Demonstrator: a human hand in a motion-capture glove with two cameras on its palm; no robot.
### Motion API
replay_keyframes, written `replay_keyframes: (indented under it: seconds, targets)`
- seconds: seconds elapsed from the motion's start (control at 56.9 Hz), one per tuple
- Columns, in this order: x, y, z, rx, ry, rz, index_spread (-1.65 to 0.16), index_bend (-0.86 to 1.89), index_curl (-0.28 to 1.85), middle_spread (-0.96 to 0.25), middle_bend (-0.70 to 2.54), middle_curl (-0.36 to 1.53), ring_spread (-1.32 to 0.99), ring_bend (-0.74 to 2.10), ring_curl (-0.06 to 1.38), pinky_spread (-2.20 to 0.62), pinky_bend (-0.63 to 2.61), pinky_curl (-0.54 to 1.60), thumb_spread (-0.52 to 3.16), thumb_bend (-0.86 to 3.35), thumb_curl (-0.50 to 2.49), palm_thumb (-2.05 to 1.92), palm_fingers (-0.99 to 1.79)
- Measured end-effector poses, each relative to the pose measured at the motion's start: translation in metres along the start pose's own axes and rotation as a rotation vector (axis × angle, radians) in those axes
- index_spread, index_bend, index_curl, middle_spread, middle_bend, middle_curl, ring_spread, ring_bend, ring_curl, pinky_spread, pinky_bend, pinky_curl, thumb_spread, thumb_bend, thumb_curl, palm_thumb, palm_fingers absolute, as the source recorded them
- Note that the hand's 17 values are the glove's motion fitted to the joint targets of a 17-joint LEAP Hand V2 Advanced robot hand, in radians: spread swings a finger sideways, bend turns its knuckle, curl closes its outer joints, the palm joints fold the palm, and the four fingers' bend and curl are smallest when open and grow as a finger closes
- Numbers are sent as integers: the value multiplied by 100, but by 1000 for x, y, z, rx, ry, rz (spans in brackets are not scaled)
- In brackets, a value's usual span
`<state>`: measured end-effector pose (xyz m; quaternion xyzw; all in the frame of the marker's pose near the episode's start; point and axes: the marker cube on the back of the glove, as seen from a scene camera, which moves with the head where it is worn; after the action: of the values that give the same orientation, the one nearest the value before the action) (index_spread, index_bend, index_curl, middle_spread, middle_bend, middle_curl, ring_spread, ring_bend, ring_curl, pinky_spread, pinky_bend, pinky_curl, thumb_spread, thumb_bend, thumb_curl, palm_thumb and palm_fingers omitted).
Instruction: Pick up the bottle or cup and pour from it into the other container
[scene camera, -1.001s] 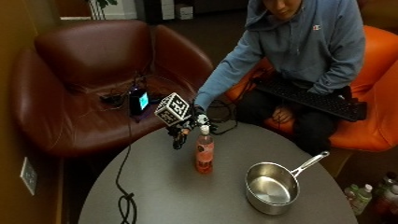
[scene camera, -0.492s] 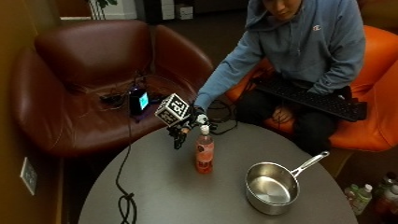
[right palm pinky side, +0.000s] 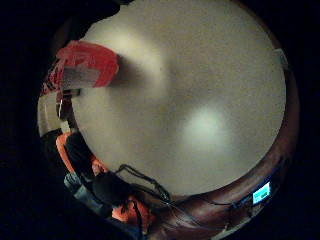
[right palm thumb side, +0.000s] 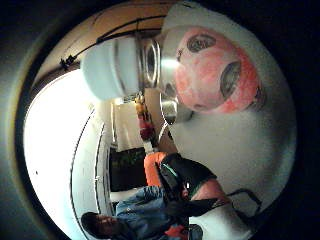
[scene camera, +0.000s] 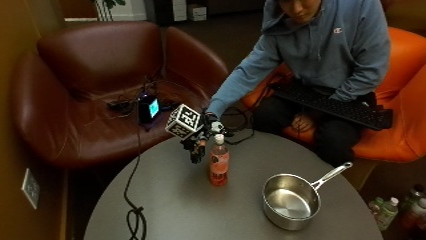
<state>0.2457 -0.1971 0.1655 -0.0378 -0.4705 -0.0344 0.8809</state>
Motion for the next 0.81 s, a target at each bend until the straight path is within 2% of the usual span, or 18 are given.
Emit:
replay_keyframes:
  seconds: [0.211, 0.808]
  targets:
    - [-2, -6, 2, -104, -63, -19, -41, 14, 21, -20, 19, 31, -11, 37, 28, 24, 59, 34, 81, -4, 32, 44, 3]
    - [-1, -23, 11, -90, -152, -67, -42, 14, 22, -22, 18, 30, -11, 35, 28, 23, 58, 34, 80, -4, 33, 46, 1]
